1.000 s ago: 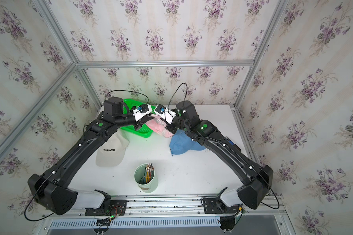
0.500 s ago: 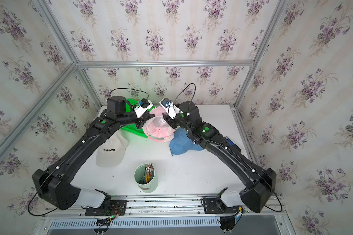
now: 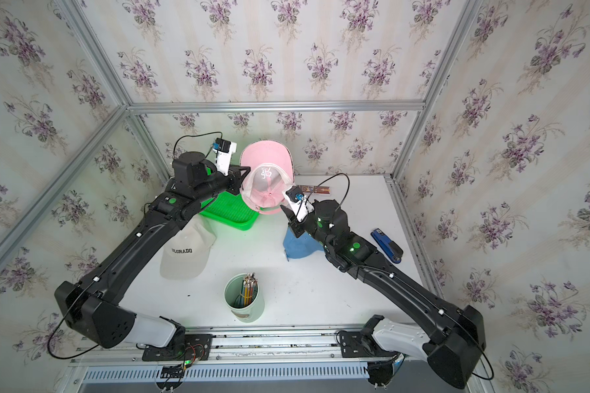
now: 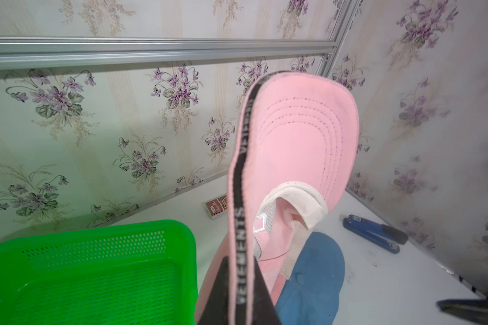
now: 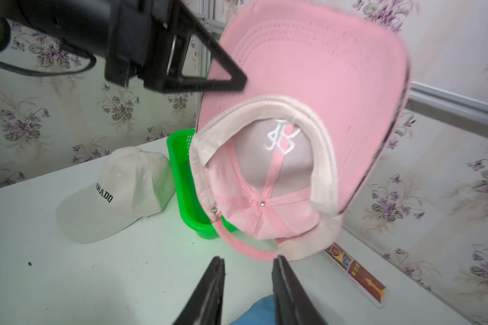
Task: Turn the baseball cap inside out
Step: Turn over the baseball cap.
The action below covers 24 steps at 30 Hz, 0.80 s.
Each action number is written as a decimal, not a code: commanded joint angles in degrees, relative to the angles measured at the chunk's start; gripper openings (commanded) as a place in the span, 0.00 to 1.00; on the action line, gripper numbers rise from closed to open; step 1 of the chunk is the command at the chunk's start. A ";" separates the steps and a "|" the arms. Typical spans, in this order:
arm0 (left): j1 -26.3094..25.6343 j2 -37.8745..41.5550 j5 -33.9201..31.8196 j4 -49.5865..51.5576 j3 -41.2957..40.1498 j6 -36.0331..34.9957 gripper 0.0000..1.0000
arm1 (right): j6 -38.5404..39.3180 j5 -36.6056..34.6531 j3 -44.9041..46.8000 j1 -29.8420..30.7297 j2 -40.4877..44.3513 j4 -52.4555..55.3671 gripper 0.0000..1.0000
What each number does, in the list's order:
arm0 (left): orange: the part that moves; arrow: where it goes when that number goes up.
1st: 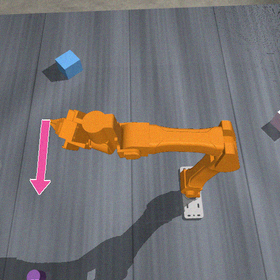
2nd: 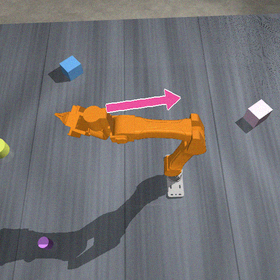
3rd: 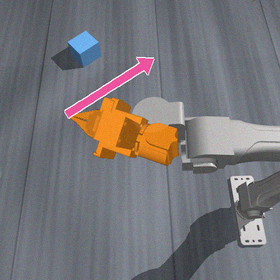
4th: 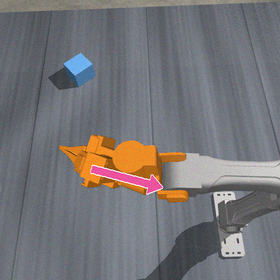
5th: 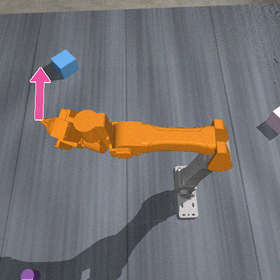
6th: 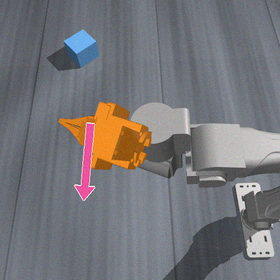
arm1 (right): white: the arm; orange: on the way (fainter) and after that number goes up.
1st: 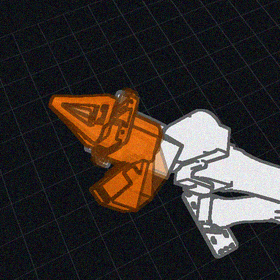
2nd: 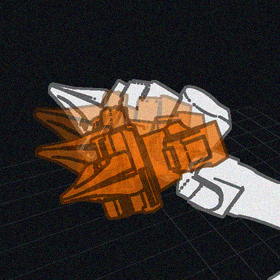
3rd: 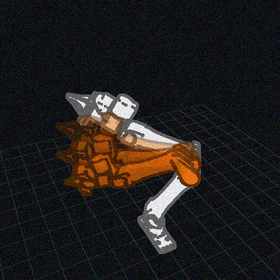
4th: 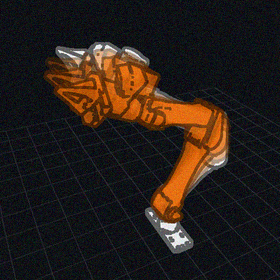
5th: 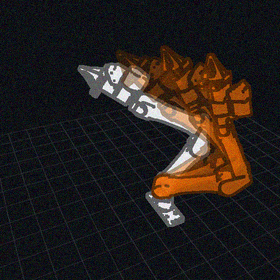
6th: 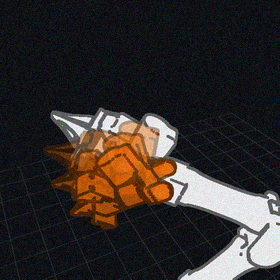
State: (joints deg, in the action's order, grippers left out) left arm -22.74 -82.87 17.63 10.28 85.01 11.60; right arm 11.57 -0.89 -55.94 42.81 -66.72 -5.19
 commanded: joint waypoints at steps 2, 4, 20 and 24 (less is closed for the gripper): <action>-1.72 2.82 -6.60 -4.20 -2.06 11.13 0.00 | -5.60 -2.07 2.92 0.05 -2.86 -13.39 0.29; -3.04 4.18 -6.82 -4.37 -2.89 12.51 0.00 | -6.80 -3.43 3.06 0.08 -5.35 -16.10 0.29; -7.02 9.68 2.59 1.00 -8.01 25.66 0.00 | -6.10 -7.82 -6.23 0.00 -22.91 -32.00 0.29; -7.24 10.80 4.62 1.64 -9.25 27.30 0.00 | -6.67 -8.25 -9.41 0.00 -27.00 -31.92 0.29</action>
State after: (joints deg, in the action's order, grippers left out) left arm -29.67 -72.90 17.39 9.69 76.38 35.62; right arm 4.71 -8.27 -63.70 42.74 -92.20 -32.27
